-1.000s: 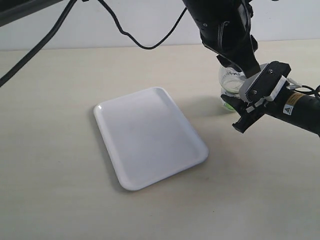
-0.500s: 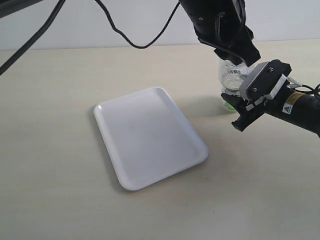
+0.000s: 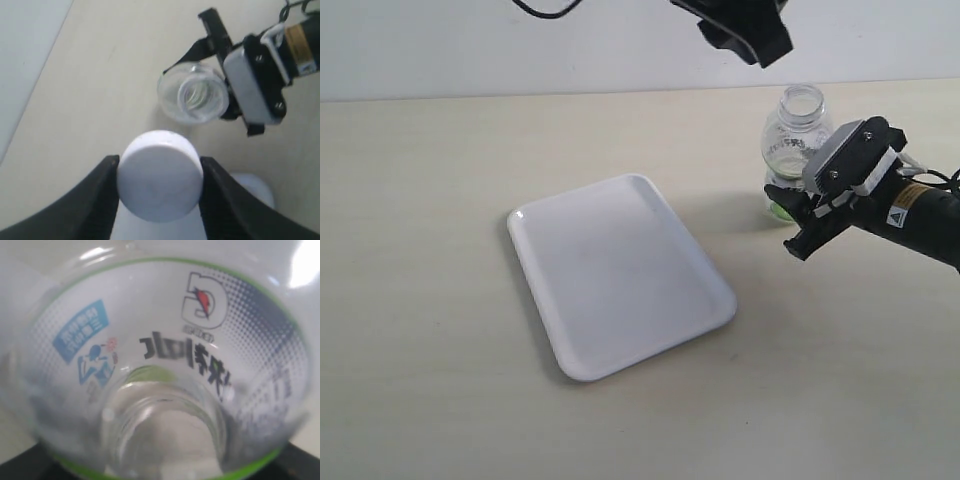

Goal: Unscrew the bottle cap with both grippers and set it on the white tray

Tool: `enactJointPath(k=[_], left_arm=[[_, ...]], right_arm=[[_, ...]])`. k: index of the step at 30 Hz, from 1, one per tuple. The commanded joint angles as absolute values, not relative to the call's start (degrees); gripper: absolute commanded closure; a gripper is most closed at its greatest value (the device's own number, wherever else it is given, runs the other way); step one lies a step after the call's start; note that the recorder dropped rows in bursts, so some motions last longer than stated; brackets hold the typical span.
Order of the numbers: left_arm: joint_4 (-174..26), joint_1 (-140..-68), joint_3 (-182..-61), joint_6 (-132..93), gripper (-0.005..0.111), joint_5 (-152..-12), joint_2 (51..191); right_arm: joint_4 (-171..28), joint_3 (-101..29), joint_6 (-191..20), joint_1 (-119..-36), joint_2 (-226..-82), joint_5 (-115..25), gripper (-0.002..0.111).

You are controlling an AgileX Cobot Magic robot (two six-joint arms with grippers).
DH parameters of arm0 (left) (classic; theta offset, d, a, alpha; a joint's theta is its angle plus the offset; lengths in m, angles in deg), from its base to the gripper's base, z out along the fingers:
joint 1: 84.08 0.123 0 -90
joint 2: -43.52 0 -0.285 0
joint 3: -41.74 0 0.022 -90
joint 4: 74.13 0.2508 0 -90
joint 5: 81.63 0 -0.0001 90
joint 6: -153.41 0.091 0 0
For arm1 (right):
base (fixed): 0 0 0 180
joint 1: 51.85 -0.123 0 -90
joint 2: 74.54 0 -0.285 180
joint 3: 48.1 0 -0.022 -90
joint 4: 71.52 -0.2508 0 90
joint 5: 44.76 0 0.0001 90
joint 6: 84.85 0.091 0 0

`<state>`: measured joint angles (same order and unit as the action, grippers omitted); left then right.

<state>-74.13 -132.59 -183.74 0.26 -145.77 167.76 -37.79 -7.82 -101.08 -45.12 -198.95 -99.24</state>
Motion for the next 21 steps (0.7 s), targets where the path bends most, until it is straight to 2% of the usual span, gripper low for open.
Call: enactJointPath(k=[1,10,21], left_arm=[[-69.82,-132.46,-183.61,0.52,0.107,-151.39,166.49],[-69.7,-132.46,-183.38,2.58,0.107,-151.59,168.54],[-68.43,-130.77,-168.57,1.5,0.107,-148.81,169.94]], right_arm=[[-37.03,-7.28,-95.32,-44.9,-197.56,-93.26,0.108],[-27.75,-12.48,-69.86,-44.9,-191.13,-79.41,0.108],[-21.14,-14.81,-57.55,-44.9,-191.13,-75.9,0.108]])
